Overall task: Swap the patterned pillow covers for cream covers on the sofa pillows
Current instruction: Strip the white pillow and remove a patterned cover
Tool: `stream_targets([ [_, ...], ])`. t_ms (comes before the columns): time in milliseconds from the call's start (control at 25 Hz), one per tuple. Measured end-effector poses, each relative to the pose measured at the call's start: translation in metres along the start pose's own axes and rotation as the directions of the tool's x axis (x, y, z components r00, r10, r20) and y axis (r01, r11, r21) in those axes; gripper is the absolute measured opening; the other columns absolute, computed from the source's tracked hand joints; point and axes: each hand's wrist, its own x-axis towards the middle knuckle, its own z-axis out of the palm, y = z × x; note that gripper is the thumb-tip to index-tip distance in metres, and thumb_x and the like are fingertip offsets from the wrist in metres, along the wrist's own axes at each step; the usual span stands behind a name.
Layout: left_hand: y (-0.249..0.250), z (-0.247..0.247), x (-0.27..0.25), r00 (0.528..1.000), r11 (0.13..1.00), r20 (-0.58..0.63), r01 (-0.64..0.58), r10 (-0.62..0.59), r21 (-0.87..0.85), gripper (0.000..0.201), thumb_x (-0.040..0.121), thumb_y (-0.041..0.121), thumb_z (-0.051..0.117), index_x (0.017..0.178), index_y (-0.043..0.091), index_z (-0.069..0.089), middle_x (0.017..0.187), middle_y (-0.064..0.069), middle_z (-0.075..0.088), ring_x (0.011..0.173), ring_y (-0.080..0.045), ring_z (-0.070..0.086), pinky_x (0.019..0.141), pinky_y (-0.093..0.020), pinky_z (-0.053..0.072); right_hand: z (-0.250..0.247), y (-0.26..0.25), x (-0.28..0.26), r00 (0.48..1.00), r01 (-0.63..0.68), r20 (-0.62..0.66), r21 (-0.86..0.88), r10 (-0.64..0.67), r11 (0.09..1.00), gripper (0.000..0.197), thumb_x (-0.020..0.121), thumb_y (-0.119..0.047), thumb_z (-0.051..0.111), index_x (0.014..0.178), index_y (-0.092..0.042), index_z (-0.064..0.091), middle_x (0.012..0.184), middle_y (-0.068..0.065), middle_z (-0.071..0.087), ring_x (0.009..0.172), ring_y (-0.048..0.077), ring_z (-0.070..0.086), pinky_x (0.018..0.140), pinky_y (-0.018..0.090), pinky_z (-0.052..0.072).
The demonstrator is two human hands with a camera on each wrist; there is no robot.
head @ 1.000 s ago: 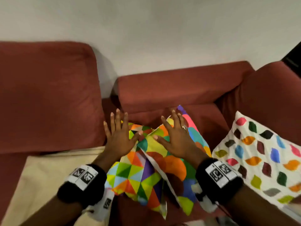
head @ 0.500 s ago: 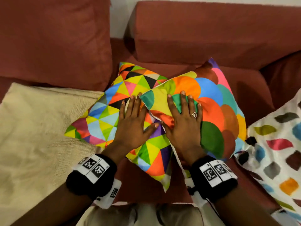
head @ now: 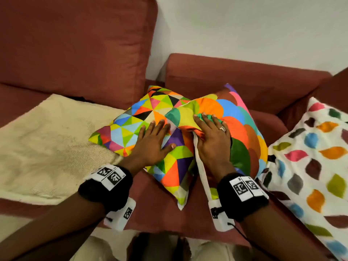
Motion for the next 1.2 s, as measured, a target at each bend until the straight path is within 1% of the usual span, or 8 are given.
stream_targets([
  [200, 0.032, -0.061, -0.056, 0.992, 0.888, -0.029, 0.1, -0.126, -0.449, 0.086, 0.087, 0.06, 0.056, 0.151, 0.012, 0.027, 0.156, -0.008, 0.029, 0.144, -0.024, 0.027, 0.117, -0.039, 0.024, -0.102, -0.033, -0.04, 0.986, 0.152, -0.123, 0.408, -0.111, 0.9, 0.038, 0.091, -0.028, 0.056, 0.129, -0.025, 0.063, 0.131, 0.001, 0.064, 0.122, 0.021, 0.058, 0.103, 0.04, 0.046],
  [440, 0.063, -0.124, -0.105, 0.975, 0.658, -0.108, 0.049, -0.195, -0.751, 0.051, 0.085, 0.061, 0.06, 0.121, 0.026, 0.052, 0.119, 0.018, 0.058, 0.114, -0.003, 0.054, 0.105, -0.029, 0.035, -0.208, -0.086, -0.063, 0.978, 0.056, -0.162, 0.819, 0.136, 0.571, 0.009, 0.089, -0.012, 0.061, 0.087, -0.017, 0.067, 0.074, -0.009, 0.07, 0.071, 0.007, 0.062, 0.067, 0.028, 0.053],
  [560, 0.035, -0.131, -0.104, 0.962, 0.524, -0.122, 0.025, -0.244, -0.852, 0.095, 0.063, 0.091, 0.052, 0.126, 0.02, 0.059, 0.127, 0.004, 0.063, 0.121, -0.017, 0.057, 0.107, -0.048, 0.04, -0.237, -0.095, -0.076, 0.955, 0.007, -0.132, 0.905, 0.264, 0.426, 0.009, 0.095, -0.004, 0.056, 0.089, -0.008, 0.062, 0.069, -0.008, 0.068, 0.06, -0.003, 0.061, 0.059, 0.012, 0.048],
  [680, 0.047, -0.153, -0.157, 0.931, 0.389, 0.088, 0.233, -0.355, -0.891, 0.095, 0.064, 0.093, 0.042, 0.129, 0.025, 0.054, 0.133, 0.001, 0.056, 0.122, -0.022, 0.051, 0.097, -0.04, 0.038, -0.242, -0.086, -0.084, 0.91, -0.076, -0.087, 0.927, 0.406, 0.368, 0.019, 0.098, -0.021, 0.056, 0.101, -0.004, 0.062, 0.078, -0.001, 0.064, 0.056, -0.006, 0.06, 0.05, 0.006, 0.042],
  [800, 0.04, -0.123, -0.174, 0.913, 0.258, 0.299, 0.37, -0.276, -0.893, 0.074, 0.082, 0.08, 0.032, 0.137, 0.033, 0.047, 0.139, -0.003, 0.053, 0.125, -0.024, 0.052, 0.099, -0.048, 0.039, -0.217, -0.071, -0.085, 0.868, -0.177, -0.014, 0.925, 0.496, 0.336, 0.032, 0.092, -0.046, 0.059, 0.102, -0.017, 0.069, 0.089, -0.005, 0.07, 0.085, 0.008, 0.066, 0.073, 0.01, 0.05],
  [960, 0.029, -0.096, -0.158, 0.93, -0.029, 0.178, 0.178, -0.322, -0.984, 0.059, 0.088, 0.068, 0.047, 0.128, 0.026, 0.057, 0.12, -0.007, 0.068, 0.111, -0.028, 0.063, 0.087, -0.039, 0.052, -0.185, -0.06, -0.083, 0.852, -0.226, 0.069, 0.943, 0.519, 0.244, 0.027, 0.091, -0.044, 0.062, 0.11, -0.026, 0.068, 0.109, -0.003, 0.072, 0.103, 0.017, 0.067, 0.092, 0.034, 0.054],
  [1120, -0.016, -0.088, -0.172, 0.809, 0.376, 0.096, 0.371, -0.58, -0.849, 0.079, 0.068, 0.076, 0.063, 0.121, 0.018, 0.061, 0.116, -0.001, 0.065, 0.102, -0.024, 0.062, 0.095, -0.038, 0.048, -0.145, -0.037, -0.1, 0.831, -0.477, 0.186, 0.724, 0.524, 0.498, 0.053, 0.096, -0.027, 0.06, 0.141, -0.004, 0.045, 0.134, 0.011, 0.058, 0.127, 0.029, 0.054, 0.097, 0.033, 0.047],
  [1200, -0.021, -0.075, -0.196, 0.894, 0.555, 0.045, 0.316, -0.447, -0.769, 0.049, 0.085, 0.055, 0.063, 0.118, 0.02, 0.061, 0.113, 0.003, 0.063, 0.104, -0.02, 0.06, 0.089, -0.027, 0.043, -0.118, -0.034, -0.123, 0.799, -0.601, 0.334, 0.412, 0.5, 0.684, 0.074, 0.095, -0.04, 0.058, 0.15, -0.002, 0.025, 0.15, 0.015, 0.04, 0.14, 0.03, 0.037, 0.109, 0.037, 0.034],
])
